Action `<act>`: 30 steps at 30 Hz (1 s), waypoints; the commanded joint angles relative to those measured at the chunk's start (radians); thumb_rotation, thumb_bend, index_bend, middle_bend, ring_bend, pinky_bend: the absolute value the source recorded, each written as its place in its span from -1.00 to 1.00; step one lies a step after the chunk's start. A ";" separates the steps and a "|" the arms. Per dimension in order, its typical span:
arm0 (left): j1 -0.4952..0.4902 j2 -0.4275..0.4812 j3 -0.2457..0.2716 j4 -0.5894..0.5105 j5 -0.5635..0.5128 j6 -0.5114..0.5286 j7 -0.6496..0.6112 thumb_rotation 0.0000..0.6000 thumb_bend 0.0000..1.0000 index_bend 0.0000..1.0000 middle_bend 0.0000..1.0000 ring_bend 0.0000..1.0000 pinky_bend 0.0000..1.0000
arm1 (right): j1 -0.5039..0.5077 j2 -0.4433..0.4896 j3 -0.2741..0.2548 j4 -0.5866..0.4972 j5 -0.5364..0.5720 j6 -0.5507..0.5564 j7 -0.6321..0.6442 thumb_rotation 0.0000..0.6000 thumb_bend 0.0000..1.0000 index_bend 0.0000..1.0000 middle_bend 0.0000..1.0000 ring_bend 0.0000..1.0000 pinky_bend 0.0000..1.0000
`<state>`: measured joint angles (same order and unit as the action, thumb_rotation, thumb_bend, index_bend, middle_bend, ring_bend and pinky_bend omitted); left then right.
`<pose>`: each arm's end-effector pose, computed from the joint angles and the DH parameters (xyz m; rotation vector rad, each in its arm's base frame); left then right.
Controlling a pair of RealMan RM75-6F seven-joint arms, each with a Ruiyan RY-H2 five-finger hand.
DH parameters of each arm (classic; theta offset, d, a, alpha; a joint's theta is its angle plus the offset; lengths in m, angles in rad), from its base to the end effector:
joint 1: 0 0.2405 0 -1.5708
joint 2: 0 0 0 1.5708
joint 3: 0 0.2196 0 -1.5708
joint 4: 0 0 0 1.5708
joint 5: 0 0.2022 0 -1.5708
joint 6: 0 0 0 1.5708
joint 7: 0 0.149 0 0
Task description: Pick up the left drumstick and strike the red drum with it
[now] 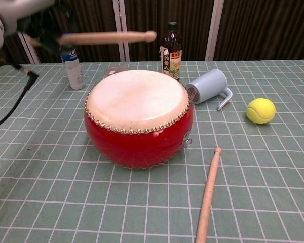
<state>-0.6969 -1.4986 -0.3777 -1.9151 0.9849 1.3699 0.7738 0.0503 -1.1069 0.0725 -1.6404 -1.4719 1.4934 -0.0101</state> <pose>-0.0456 0.3038 0.0733 -1.5005 -0.8010 -1.1169 -0.2784 -0.1772 0.1572 1.3231 -0.9180 0.8940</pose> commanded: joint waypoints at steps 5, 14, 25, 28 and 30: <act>-0.015 0.011 -0.038 -0.046 0.176 0.084 -0.121 1.00 0.19 0.48 1.00 1.00 1.00 | 0.001 0.001 0.001 -0.002 0.003 -0.004 0.000 1.00 -0.39 -1.00 -1.00 -1.00 -0.85; 0.022 -0.023 0.119 0.132 0.052 -0.002 -0.053 1.00 0.19 0.48 1.00 1.00 1.00 | 0.004 -0.001 0.003 -0.003 0.003 -0.007 -0.002 1.00 -0.39 -1.00 -1.00 -1.00 -0.86; -0.024 0.040 0.193 0.120 -0.420 -0.095 0.338 1.00 0.20 0.50 1.00 1.00 1.00 | 0.003 0.003 0.003 -0.005 0.006 -0.009 0.007 1.00 -0.39 -1.00 -1.00 -1.00 -0.85; -0.030 0.100 0.151 0.027 -0.437 -0.065 0.326 1.00 0.20 0.50 1.00 1.00 1.00 | 0.002 0.005 0.003 -0.007 0.006 -0.009 0.011 1.00 -0.39 -1.00 -1.00 -1.00 -0.85; -0.015 0.146 0.119 -0.047 -0.383 -0.042 0.261 1.00 0.20 0.50 1.00 1.00 1.00 | 0.002 0.005 0.002 -0.008 0.005 -0.008 0.011 1.00 -0.39 -1.00 -1.00 -1.00 -0.85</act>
<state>-0.7101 -1.4369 -0.2131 -1.8440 0.5588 1.2983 1.1034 0.0522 -1.1016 0.0750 -1.6480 -1.4667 1.4853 0.0008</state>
